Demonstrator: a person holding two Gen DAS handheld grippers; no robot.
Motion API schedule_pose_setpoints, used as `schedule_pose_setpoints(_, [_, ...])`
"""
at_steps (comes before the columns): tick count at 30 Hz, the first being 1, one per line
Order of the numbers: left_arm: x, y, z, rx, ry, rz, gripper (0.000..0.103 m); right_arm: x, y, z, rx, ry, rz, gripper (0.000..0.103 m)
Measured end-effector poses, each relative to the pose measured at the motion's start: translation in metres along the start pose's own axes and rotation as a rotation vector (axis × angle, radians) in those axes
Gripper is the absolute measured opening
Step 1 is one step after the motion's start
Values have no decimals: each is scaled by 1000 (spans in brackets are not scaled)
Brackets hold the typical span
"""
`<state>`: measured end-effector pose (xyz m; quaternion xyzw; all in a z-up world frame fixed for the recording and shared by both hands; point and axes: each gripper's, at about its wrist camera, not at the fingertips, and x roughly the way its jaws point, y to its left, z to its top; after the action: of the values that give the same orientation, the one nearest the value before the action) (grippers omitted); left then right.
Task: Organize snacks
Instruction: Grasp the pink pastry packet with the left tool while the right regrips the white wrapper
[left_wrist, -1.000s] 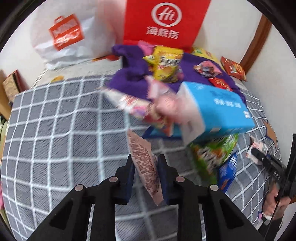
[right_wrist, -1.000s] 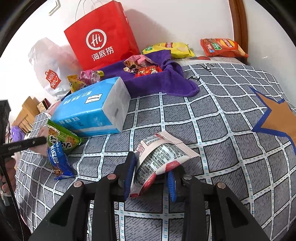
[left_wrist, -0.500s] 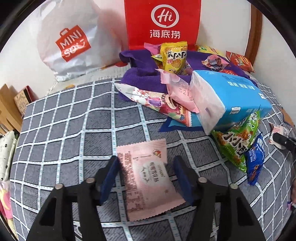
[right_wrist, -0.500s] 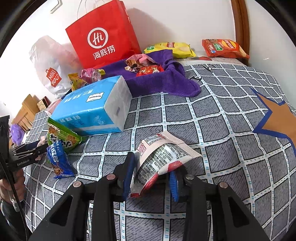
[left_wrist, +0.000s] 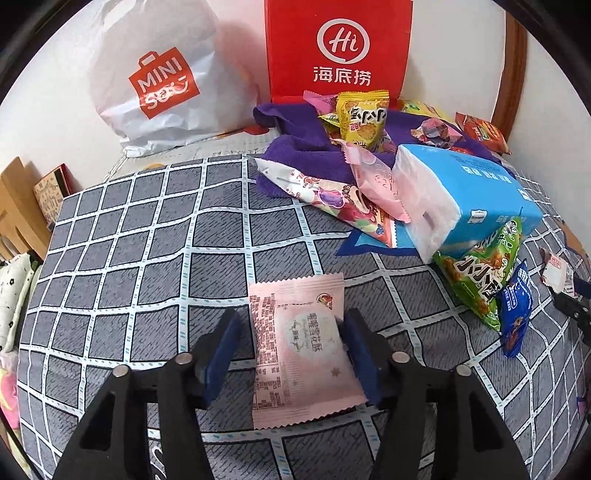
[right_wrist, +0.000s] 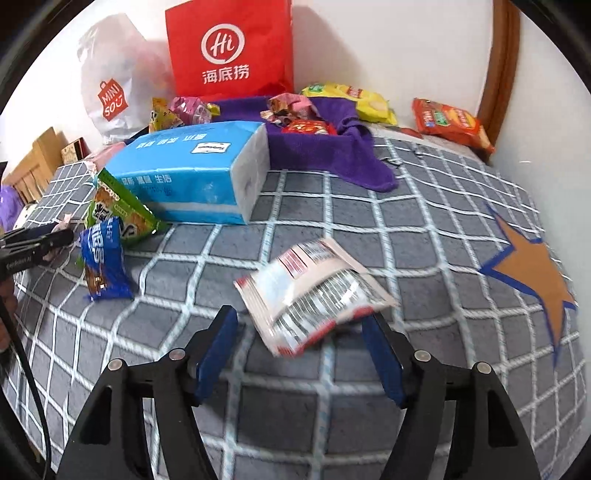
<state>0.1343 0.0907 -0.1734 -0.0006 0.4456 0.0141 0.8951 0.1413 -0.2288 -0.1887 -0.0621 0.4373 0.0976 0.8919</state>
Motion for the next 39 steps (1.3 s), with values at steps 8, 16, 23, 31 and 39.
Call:
schedule_pose_setpoints(8, [0,-2,-1,7,2,-6,63,-19,-18,3,16,-71,-7,74])
schedule_pose_setpoints(16, [0,-2,-1,8,3,-13,64,13,-3,30,-137,-56,80,82])
schedule_pose_setpoints(23, [1,-4,-1,18,6,-22,70,29,-17,31,-81,28,249,84])
schedule_pose_setpoints(31, [1,-4,-1,19,6,-22,70,25,-5,24,-120,22,235,86])
schedule_pose_setpoints(39, [1,-4,-1,19,6,-21,70,25,5,20,-164,18,152,73])
